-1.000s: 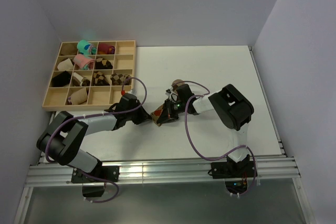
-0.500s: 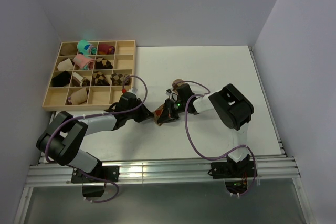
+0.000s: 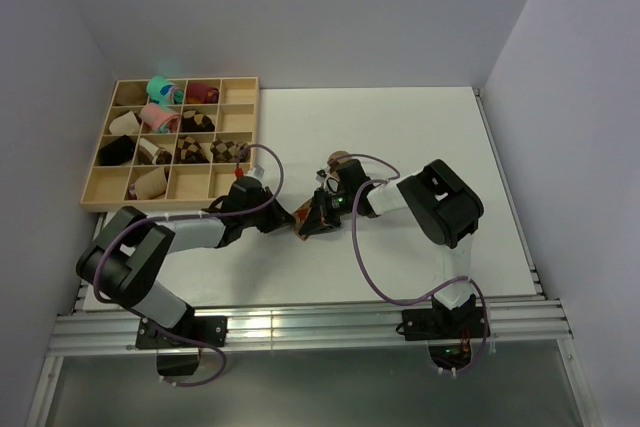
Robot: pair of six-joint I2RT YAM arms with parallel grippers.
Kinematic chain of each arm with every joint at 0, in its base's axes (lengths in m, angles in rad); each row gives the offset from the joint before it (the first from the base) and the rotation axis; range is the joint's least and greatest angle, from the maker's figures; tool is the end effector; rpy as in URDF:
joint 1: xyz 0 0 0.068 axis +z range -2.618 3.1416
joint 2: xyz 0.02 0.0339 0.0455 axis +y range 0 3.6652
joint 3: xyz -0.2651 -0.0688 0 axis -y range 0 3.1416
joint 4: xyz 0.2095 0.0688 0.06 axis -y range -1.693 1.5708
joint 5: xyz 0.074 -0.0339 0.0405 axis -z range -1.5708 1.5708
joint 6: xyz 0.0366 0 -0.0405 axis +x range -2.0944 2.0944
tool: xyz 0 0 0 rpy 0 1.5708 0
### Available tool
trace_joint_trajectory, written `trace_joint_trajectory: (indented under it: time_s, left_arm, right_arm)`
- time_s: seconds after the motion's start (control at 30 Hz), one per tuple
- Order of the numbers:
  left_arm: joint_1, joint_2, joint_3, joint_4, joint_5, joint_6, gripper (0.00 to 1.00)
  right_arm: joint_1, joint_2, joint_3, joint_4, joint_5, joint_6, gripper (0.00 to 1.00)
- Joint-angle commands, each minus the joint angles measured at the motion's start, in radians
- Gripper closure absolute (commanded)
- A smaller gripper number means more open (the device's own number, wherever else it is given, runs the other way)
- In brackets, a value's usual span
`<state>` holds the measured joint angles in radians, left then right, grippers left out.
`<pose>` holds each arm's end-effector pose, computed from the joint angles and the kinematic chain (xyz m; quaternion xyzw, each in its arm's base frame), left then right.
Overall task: Roll the socks
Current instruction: Roll the sock at the center of the board.
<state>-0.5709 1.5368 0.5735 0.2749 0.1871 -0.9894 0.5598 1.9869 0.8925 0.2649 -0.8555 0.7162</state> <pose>0.2191 -0.1488 0.1708 -0.1480 0.8889 -0.3591 0.2428 0.2757 0.2054 0.1250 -0.0835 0.8573 0.5069 0.0345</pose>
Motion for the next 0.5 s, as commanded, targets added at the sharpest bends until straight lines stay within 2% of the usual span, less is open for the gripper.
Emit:
trace_joint_trajectory:
  time_s: [0.0,0.13,0.23,0.47]
  left_arm:
    - [-0.006,0.034,0.014,0.040,0.003,0.023,0.94]
    - [-0.004,0.065,0.014,0.034,-0.023,0.014,0.95]
    - [-0.004,0.089,0.020,0.003,-0.049,-0.003,0.96]
    - [-0.006,0.115,0.017,-0.034,-0.064,-0.029,0.99]
  right_arm:
    - [-0.015,0.043,0.005,-0.073,0.118,-0.038,1.00]
    - [-0.017,0.036,0.010,-0.087,0.127,-0.044,1.00]
    - [-0.015,0.018,0.010,-0.111,0.150,-0.060,0.95]
    - [-0.005,-0.158,0.002,-0.243,0.252,-0.145,0.66]
